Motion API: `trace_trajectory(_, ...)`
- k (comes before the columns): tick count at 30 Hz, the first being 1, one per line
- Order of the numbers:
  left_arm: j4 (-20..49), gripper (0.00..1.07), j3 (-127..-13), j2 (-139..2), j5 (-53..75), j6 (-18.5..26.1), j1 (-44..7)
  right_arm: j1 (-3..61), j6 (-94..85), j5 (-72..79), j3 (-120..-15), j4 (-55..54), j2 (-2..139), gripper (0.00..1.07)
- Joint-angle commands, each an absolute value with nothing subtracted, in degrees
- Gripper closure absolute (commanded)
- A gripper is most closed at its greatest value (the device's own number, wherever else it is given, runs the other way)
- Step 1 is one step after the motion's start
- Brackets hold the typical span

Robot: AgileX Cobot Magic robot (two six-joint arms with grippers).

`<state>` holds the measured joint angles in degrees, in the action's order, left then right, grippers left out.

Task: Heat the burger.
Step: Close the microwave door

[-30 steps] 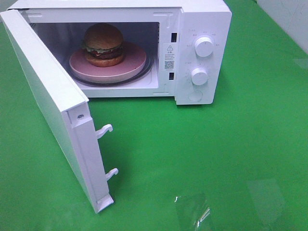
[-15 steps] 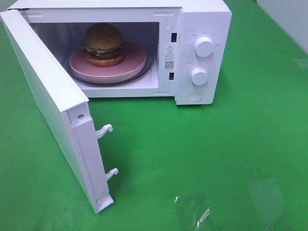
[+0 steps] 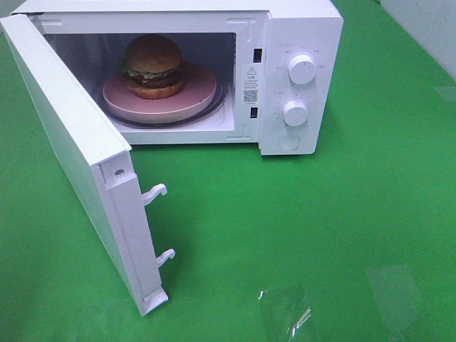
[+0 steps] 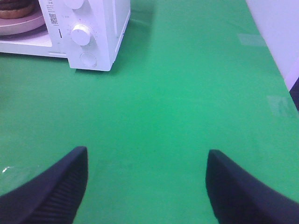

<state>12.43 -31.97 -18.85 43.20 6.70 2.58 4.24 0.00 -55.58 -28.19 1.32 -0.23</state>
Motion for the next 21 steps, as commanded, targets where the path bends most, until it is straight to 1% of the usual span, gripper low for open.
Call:
trace_trajectory(1, 12.83, 1.07, -32.26, -22.75, 37.99, 6.53, 2.23, 4.01, 0.00, -55.06, -28.13, 1.38, -1.83, 0.41)
trace_trajectory(6, 12.43, 1.07, -32.20, -28.25, 32.14, 6.88, 2.23, 4.01, 0.00, -55.06, -28.13, 1.38, -1.83, 0.41)
trace_trajectory(7, 12.43, 1.07, -32.20, -31.17, 28.88, 7.45, 2.23, 4.01, 0.00, -55.06, -28.13, 1.38, -1.83, 0.41)
trace_trajectory(8, 12.43, 1.07, -32.20, -31.17, 28.88, 7.45, 2.23, 4.01, 0.00, -55.06, -28.13, 1.38, -1.83, 0.41)
trace_trajectory(9, 12.49, 1.07, -31.80, -33.86, 25.04, 8.31, 2.23, 4.01, 0.00, -55.06, -28.13, 1.38, -1.83, 0.41)
trace_trajectory(10, 12.49, 1.07, -31.80, -33.86, 25.04, 8.31, 2.23, 4.01, 0.00, -55.06, -28.13, 1.38, -1.83, 0.41)
trace_trajectory(12, 12.55, 1.07, -29.62, -37.59, 16.96, 8.88, 2.23, 4.01, 0.00, -55.06, -28.13, 1.38, -1.83, 0.41)
trace_trajectory(13, 12.55, 1.07, -29.62, -37.59, 16.96, 8.88, 2.23, 4.01, 0.00, -55.06, -28.13, 1.38, -1.83, 0.41)
trace_trajectory(14, 12.61, 1.07, -27.62, -39.94, 11.40, 8.82, 2.23, 4.01, 0.00, -55.06, -28.13, 1.38, -1.83, 0.41)
trace_trajectory(15, 12.61, 1.07, -27.62, -39.94, 11.40, 8.82, 2.23, 4.01, 0.00, -55.06, -28.13, 1.38, -1.83, 0.41)
trace_trajectory(16, 12.78, 1.07, -25.32, -41.60, 5.73, 8.82, 2.23, 4.01, 0.00, -55.06, -28.13, 1.38, -1.83, 0.41)
trace_trajectory(17, 12.78, 1.07, -25.32, -41.60, 5.73, 8.82, 2.23, 4.01, 0.00, -55.06, -28.13, 1.38, -1.83, 0.41)
trace_trajectory(18, 12.72, 1.07, -22.92, -43.14, -0.57, 8.82, 2.23, 4.01, 0.00, -55.06, -28.13, 1.38, -1.83, 0.41)
trace_trajectory(19, 12.72, 1.07, -21.66, -43.95, -3.72, 8.82, 2.23, 4.01, 0.00, -55.06, -28.13, 1.38, -1.83, 0.41)
trace_trajectory(20, 12.72, 1.07, -21.66, -43.95, -3.72, 8.82, 2.23, 4.01, 0.00, -55.06, -28.13, 1.38, -1.83, 0.41)
trace_trajectory(21, 12.66, 1.07, -19.19, -45.32, -9.17, 8.82, 2.23, 4.01, 0.00, -55.06, -28.13, 1.38, -1.83, 0.41)
